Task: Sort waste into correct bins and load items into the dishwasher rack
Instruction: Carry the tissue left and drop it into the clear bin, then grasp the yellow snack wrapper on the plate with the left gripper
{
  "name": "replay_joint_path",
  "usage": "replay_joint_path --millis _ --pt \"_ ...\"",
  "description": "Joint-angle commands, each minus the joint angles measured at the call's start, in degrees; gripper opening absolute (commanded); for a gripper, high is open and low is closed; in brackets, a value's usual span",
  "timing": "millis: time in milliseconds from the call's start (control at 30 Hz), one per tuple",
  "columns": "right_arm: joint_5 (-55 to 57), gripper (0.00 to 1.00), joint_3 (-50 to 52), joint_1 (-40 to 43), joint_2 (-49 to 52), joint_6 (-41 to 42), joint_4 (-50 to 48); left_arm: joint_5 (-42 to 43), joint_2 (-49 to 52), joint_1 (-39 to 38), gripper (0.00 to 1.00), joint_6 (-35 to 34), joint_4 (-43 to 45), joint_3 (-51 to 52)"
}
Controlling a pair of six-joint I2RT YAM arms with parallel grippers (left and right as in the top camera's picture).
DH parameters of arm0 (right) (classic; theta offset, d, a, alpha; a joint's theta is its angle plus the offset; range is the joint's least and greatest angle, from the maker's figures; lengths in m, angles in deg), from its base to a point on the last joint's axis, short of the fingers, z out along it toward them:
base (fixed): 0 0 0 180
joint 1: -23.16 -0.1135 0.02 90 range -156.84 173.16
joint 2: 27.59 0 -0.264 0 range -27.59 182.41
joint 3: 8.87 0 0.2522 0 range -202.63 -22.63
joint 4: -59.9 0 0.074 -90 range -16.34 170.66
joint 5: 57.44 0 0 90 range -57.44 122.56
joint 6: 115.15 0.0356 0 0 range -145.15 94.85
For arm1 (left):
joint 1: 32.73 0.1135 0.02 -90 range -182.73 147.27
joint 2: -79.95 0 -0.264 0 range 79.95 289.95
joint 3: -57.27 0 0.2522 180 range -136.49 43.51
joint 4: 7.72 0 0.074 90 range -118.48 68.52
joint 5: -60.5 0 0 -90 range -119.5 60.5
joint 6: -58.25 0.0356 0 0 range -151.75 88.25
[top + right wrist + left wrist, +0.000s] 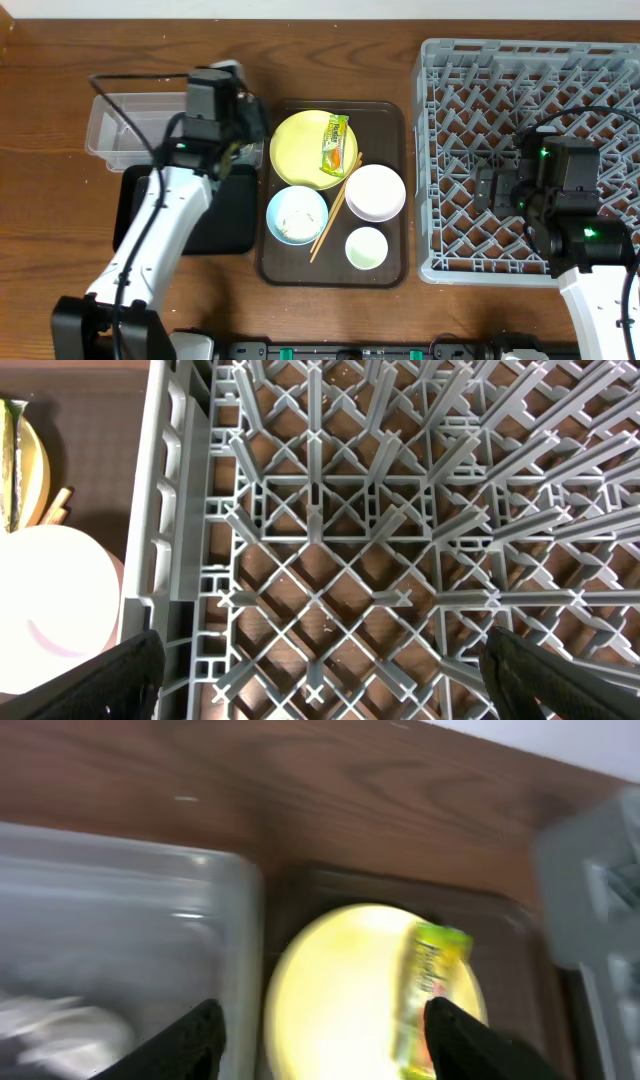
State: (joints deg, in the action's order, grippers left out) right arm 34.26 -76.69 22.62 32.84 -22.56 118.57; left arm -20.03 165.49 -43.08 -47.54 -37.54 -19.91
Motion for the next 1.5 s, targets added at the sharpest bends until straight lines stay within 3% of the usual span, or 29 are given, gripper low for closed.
replay_joint_path --millis 0,433,900,967,1200,1267,1467 --pt "-0.24 0.99 -1.22 0.42 -0.20 0.52 -0.15 3.39 2.34 -3.37 0.68 5.14 1.16 -0.57" --pt "-0.24 0.99 -1.22 0.42 -0.20 0.52 -0.13 3.37 18.03 -13.03 0.70 5.07 13.53 -0.57" --pt "-0.24 0.99 -1.22 0.42 -0.20 0.52 -0.11 3.37 26.97 -16.76 0.74 5.05 15.04 -0.57" --pt "-0.24 0.99 -1.22 0.42 -0.20 0.52 -0.11 3.34 27.21 -17.03 0.66 5.05 14.95 -0.57" --pt "-0.24 0.99 -1.22 0.42 -0.20 0.55 -0.07 2.60 26.82 -16.65 0.12 5.05 13.05 -0.59" --pt "-0.24 0.99 -1.22 0.42 -0.20 0.55 0.02 1.07 25.94 -16.31 0.06 5.05 12.04 -0.59" --pt "-0.24 0.99 -1.22 0.42 -0.20 0.52 0.11 -3.17 18.40 -14.32 0.06 5.05 10.29 -0.59"
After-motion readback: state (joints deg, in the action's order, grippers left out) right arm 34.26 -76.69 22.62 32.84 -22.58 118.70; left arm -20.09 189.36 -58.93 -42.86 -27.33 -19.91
